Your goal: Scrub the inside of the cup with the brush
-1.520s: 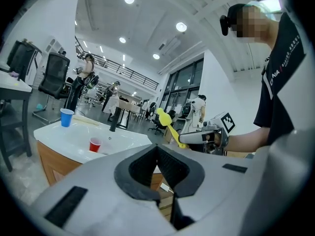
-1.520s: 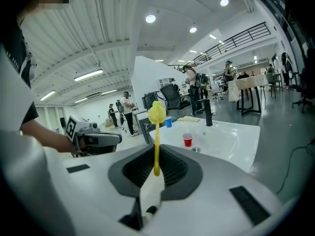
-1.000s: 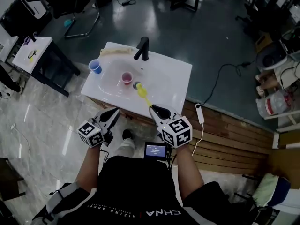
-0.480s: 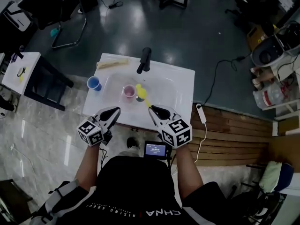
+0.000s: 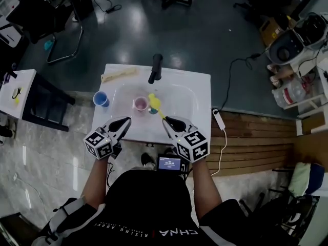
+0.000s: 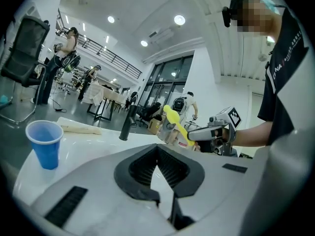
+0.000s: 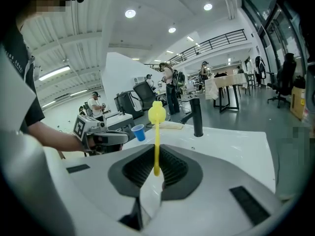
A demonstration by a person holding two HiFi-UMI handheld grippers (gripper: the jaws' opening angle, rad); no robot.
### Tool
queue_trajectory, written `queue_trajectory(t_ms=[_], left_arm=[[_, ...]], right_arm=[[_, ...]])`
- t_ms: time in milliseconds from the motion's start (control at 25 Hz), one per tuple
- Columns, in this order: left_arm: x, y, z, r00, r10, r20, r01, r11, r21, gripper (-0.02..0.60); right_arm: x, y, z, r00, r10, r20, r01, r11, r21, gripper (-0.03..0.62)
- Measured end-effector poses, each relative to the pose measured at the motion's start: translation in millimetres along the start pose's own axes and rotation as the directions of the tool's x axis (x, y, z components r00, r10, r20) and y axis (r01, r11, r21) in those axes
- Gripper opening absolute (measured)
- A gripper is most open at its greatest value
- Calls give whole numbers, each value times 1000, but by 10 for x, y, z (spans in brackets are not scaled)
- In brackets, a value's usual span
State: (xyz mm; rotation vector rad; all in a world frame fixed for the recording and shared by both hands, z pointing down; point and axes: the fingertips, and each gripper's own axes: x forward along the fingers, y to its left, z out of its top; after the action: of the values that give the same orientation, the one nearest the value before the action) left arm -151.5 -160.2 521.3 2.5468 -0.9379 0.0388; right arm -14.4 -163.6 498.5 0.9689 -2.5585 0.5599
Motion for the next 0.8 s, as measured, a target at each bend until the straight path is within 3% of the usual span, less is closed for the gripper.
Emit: queue_trajectory(t_ms=[440, 560, 800], left_arm=[[59, 24, -44, 998, -24, -53, 25, 1000, 14, 3], [87, 111, -52, 997, 12, -74, -10, 999, 31, 3], [232, 326, -200, 976, 94, -199, -79, 994, 79, 3]], right_arm=[[85, -15, 39, 1000, 9, -3, -9, 1000, -3, 38], [99, -13, 39, 1000, 15, -10, -15, 1000, -8, 38], [77, -129, -61, 999, 11, -36, -11, 1000, 1, 38]])
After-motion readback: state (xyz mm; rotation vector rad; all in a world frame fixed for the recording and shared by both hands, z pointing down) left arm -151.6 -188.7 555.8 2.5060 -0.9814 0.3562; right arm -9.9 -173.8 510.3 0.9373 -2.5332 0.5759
